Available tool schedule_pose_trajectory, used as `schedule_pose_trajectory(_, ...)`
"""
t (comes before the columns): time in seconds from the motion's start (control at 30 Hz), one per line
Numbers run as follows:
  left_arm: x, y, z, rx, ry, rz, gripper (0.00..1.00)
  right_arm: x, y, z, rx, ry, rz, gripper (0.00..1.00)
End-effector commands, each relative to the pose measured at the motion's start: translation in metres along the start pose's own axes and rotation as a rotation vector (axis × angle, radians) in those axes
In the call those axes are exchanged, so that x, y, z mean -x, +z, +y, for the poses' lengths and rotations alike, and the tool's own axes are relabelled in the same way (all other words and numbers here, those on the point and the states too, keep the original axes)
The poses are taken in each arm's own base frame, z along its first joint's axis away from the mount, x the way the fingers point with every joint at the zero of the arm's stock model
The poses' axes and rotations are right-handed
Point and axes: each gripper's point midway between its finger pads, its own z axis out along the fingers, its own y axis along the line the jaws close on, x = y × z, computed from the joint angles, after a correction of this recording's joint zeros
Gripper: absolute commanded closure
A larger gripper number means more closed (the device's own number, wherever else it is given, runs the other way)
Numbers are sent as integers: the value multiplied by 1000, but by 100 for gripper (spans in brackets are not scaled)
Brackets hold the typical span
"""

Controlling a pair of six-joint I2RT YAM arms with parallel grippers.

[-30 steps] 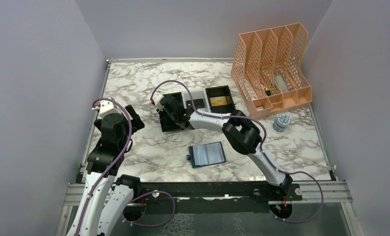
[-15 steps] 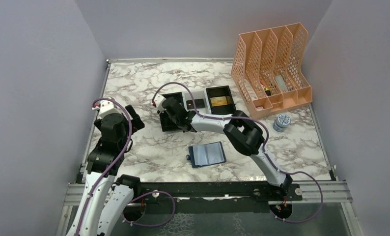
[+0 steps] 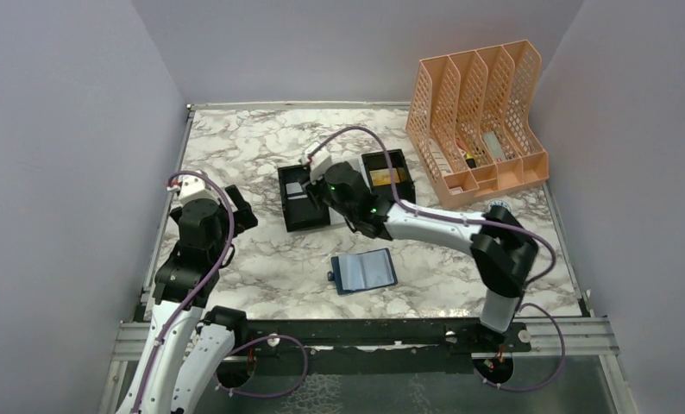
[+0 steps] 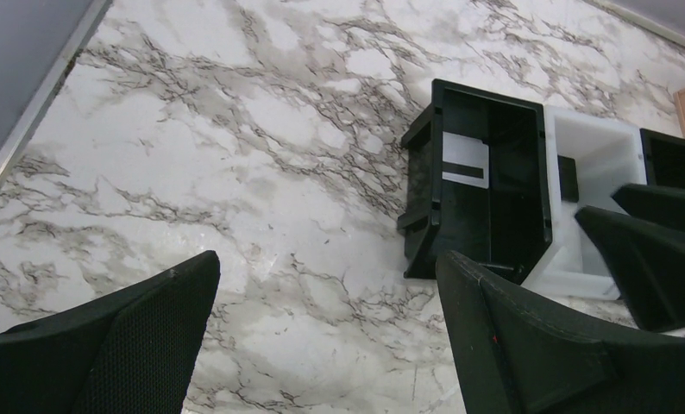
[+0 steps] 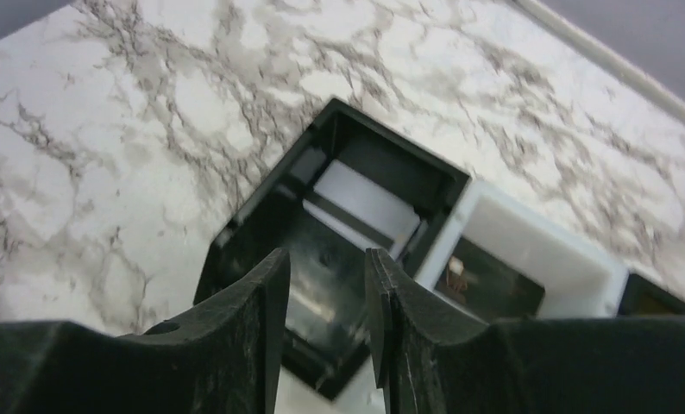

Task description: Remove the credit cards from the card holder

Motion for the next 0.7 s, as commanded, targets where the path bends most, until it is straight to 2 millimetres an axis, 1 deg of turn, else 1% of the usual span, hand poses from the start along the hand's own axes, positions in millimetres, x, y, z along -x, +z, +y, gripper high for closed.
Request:
schedule_pose_trajectory(0.0, -8, 2, -19, -119, 38, 30, 1, -13, -58, -29, -153, 222, -41, 61)
schedule_pose_trajectory(0.07, -14, 5, -28, -164, 51, 55, 1, -40, -88, -40, -210, 302, -4, 59)
schedule_pose_trajectory(0.1, -17, 7, -33, -190, 60, 75, 1, -48, -104, -43, -220, 346, 5, 59)
schedule_pose_trajectory(0.27, -43, 14, -68, -370, 80, 218, 1, -111, -163, -43, -230, 487, 127, 59)
schedule_pose_trajectory(0.37, -57, 15, -97, -508, 13, 290, 4, -138, -192, -37, -211, 587, 170, 57)
schedule_pose_trajectory(0.47, -79, 11, -124, -617, -42, 375, 8, -156, -209, -26, -148, 654, 198, 55)
schedule_pose_trajectory(0.53, -99, 6, -138, -629, -15, 406, 8, -166, -216, -21, -131, 681, 223, 55)
schedule_pose_trajectory(0.6, -121, 1, -146, -614, 26, 432, 8, -174, -219, -14, -105, 702, 250, 55)
schedule_pose_trajectory(0.67, -146, -6, -152, -609, 47, 474, 8, -178, -220, -3, -53, 721, 269, 55)
